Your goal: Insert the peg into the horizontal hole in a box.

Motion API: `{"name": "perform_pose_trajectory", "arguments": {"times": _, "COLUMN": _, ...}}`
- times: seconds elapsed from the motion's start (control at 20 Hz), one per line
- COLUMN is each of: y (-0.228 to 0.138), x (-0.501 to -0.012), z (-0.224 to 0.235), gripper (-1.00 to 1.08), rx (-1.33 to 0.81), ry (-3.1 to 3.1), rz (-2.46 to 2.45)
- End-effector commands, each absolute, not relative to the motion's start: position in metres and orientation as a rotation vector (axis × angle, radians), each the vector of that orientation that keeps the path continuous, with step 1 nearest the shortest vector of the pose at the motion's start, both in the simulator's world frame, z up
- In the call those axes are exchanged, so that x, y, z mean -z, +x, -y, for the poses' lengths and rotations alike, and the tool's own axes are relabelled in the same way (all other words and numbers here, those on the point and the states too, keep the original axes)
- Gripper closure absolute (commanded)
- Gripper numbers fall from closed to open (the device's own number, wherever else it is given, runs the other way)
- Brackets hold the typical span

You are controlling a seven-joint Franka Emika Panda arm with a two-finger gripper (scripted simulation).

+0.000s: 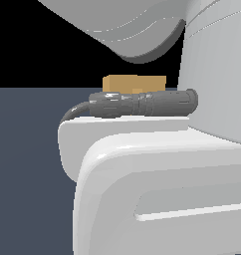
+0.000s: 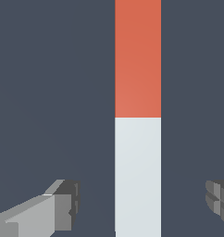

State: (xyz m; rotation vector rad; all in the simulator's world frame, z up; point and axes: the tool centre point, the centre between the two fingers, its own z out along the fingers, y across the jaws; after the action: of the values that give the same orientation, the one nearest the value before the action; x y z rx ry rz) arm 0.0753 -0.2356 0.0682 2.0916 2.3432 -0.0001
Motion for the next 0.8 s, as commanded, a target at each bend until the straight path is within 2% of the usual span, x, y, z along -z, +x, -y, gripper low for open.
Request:
{"name": "perform_pose_trajectory", "arguments": {"times": 0.0, "y": 0.075, "x": -0.063, "z": 0.236, "gripper": -0.92, "rx": 0.001, "ry": 2.092, "rz": -2.344}}
{"name": "perform_pose_trajectory", "arguments": {"times": 0.4, "y": 0.076, "x": -0.025, "z": 0.237, "gripper": -0.92, "rx": 0.000, "ry": 2.090, "rz": -2.345}}
{"name": "perform_pose_trajectory", "arguments": {"times": 0.7, "y": 0.077, "x": -0.019, "z": 0.238, "gripper": -0.92, "rx": 0.000, "ry": 2.090, "rz": -2.346}}
{"name": "perform_pose_trajectory", "arguments": {"times": 0.75, "y": 0.077, "x": -0.019, "z": 0.238, "gripper": 1.08, "rx": 0.000, "ry": 2.090, "rz": -2.346}}
